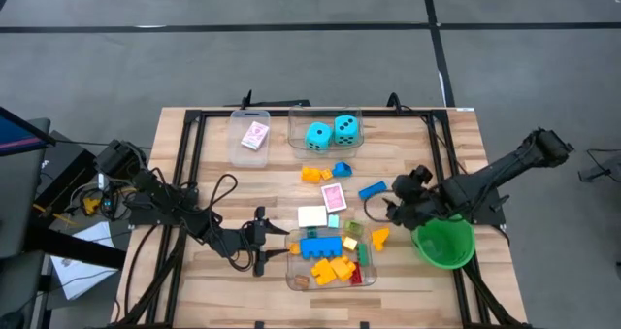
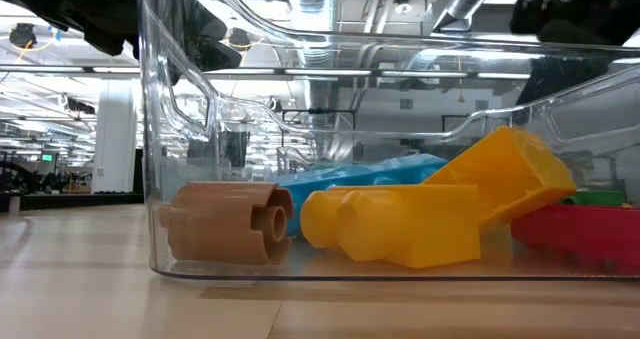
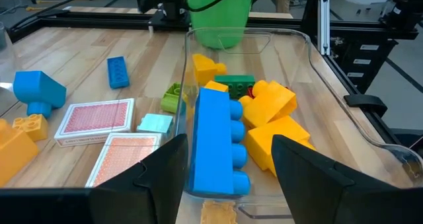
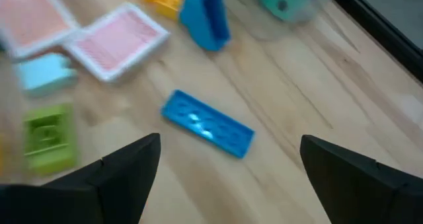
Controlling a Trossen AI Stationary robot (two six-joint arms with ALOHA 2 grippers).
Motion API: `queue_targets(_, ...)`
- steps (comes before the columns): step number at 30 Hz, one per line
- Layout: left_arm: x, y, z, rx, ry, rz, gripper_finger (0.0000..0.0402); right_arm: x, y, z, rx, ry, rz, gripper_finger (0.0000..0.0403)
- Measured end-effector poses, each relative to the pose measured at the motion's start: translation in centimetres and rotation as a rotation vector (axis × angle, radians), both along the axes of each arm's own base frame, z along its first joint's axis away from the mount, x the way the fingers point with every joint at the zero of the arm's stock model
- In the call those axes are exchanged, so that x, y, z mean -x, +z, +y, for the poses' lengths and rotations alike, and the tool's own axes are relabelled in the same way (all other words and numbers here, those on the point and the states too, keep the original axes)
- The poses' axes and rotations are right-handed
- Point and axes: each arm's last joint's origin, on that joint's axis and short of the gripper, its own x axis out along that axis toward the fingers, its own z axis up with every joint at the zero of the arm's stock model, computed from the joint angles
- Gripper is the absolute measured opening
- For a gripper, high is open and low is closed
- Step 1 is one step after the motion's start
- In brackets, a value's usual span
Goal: Pick & Place Toys
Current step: Put the blue game piece into the bottom transparent bin
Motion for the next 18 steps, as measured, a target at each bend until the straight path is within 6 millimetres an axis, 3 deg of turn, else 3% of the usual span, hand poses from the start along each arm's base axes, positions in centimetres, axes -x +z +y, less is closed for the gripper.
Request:
queue_targets(4, -0.1, 0.0, 0.2, 0.002, 0.008, -0.003, 0.0213, -0.6, -1.2, -1.5, -0.01, 0.015, 0.03, 0.0347)
queue_targets(9, -0.3, 0.1, 0.4, 0.005, 0.018, -0.007, 0.0213, -2.4, -2.5, -2.6, -0.066, 0.198, 0.081, 0.0333)
queue_targets(18, -0.2, 0.0, 0.4, -0.002, 0.016, 0.004, 0.0213, -3.7, -4.8, -2.6, -0.019, 0.403, 0.259, 0.032)
